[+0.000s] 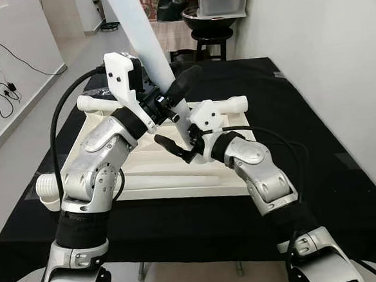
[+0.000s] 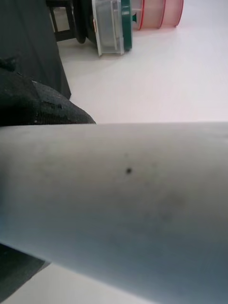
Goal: Building children table
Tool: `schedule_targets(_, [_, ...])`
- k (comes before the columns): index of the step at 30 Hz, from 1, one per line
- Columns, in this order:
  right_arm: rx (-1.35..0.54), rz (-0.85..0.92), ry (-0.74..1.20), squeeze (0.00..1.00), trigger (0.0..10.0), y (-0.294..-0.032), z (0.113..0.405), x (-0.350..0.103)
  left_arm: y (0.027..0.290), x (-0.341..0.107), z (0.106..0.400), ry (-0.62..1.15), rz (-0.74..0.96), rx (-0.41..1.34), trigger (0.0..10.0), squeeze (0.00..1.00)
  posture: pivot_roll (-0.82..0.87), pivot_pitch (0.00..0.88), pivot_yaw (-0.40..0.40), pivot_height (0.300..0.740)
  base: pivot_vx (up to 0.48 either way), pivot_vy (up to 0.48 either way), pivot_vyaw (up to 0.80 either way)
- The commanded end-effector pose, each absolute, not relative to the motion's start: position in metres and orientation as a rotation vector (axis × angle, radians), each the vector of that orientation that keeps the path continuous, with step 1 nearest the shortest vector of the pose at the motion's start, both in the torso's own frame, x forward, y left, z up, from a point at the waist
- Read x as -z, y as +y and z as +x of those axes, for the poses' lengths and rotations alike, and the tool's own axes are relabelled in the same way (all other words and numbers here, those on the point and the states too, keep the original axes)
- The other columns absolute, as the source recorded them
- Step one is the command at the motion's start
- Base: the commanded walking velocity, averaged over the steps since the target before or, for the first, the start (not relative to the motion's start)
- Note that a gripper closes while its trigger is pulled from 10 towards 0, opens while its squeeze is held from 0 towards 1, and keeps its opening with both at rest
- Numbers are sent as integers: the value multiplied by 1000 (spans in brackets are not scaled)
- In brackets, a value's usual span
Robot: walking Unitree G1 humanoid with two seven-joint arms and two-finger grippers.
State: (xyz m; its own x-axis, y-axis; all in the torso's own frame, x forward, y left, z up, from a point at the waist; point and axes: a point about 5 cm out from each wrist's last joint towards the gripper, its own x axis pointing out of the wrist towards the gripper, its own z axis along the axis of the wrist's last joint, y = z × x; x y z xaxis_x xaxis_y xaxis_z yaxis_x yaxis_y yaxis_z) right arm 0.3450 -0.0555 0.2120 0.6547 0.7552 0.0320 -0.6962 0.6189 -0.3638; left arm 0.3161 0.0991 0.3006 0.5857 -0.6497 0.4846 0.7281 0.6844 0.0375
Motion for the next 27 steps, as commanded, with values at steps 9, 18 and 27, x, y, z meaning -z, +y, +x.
schedule_targets(9, [-861,-316,-230,0,0,-38,348,-222,81,-303,315,-494,-191,900,0,0,-31,0,-25,740,0,0,0])
schedule_targets(18, [-849,-338,-195,0,0,-43,350,-216,78,-302,314,-499,-198,901,0,0,-36,0,-25,740,0,0,0])
schedule_targets(27, [-816,-333,-170,0,0,-49,352,-212,79,-301,316,-509,-223,850,10000,1000,-48,0,-30,740,0,0,0])
